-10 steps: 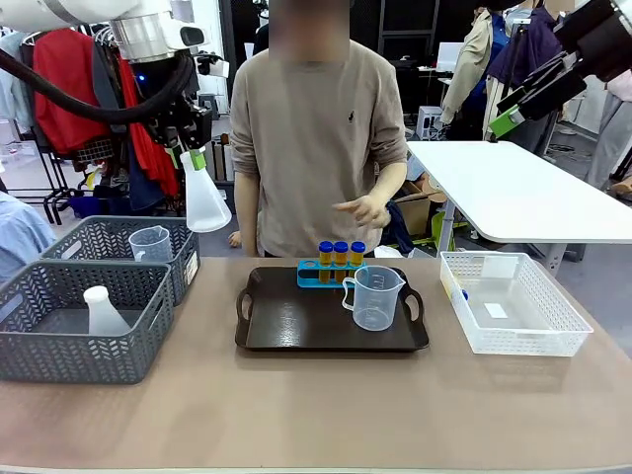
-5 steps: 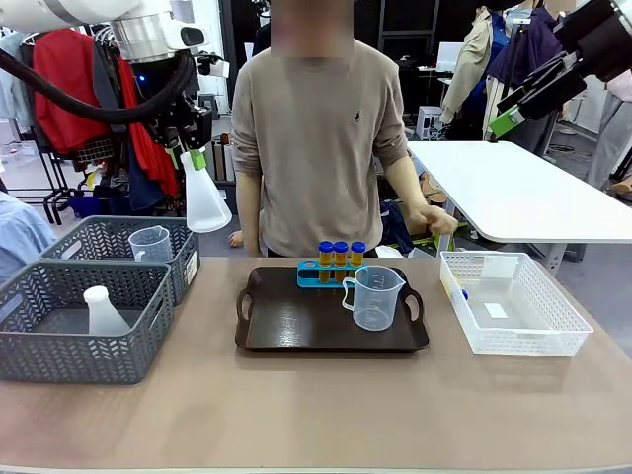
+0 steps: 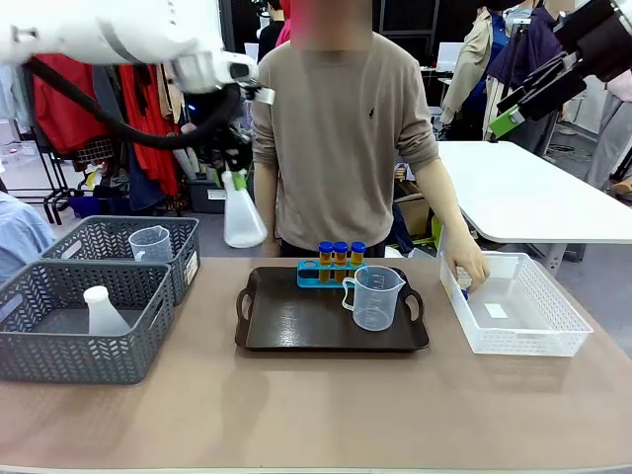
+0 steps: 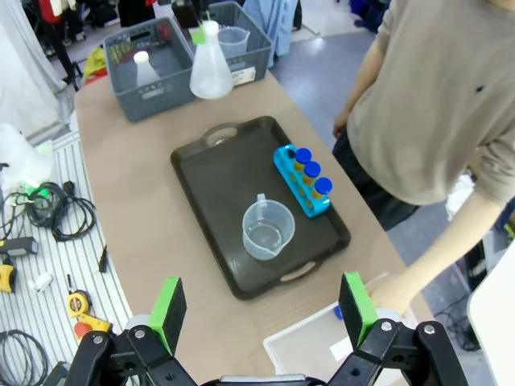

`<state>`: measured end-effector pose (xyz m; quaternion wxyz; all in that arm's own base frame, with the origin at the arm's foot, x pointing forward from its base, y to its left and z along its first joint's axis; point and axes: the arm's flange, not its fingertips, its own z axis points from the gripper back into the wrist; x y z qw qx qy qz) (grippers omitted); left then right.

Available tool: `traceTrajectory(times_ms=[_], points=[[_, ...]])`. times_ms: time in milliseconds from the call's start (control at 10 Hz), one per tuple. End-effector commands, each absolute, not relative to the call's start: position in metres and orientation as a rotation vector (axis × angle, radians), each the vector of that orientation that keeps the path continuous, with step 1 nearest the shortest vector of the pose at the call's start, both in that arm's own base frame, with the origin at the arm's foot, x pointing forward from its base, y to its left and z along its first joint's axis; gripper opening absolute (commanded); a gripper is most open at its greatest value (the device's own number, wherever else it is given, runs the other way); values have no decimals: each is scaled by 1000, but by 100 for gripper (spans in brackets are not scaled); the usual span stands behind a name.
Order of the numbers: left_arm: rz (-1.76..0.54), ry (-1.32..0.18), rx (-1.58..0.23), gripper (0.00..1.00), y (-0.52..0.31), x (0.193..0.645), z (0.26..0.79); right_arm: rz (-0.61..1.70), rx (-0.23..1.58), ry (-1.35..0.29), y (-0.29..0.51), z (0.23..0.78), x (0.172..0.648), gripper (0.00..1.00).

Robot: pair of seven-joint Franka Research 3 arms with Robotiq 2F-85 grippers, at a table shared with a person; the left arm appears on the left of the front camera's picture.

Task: Prepare the laboratory tools.
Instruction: Pick up one Small flask and place it on the Handle tray.

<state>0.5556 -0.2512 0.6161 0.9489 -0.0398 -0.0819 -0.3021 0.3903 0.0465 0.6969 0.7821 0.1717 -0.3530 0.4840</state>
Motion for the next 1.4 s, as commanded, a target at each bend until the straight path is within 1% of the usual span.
traceTrajectory(times_ms=[0, 300, 400, 500, 600, 800, 1100, 1300], points=[[-712, -185, -73, 0, -277, 576, 602, 1049, 396, -779, 47, 698, 391, 100], [-846, -150, -39, 0, -329, 589, 564, 1049, 396, -779, 47, 698, 391, 100], [-895, -112, -59, 0, -340, 588, 552, 1049, 396, -779, 47, 698, 391, 100], [-932, -118, -30, 0, -349, 589, 537, 1049, 396, -779, 47, 698, 391, 100], [-935, -109, -41, 0, -357, 592, 521, 1049, 396, -779, 47, 698, 391, 100], [-1001, -117, -33, 0, -362, 585, 503, 1049, 396, -779, 47, 698, 391, 100], [-1020, -145, -32, 0, -372, 566, 476, 1049, 396, -779, 47, 698, 391, 100], [-1037, -130, -36, 0, -372, 561, 466, 1049, 396, -779, 47, 698, 391, 100]])
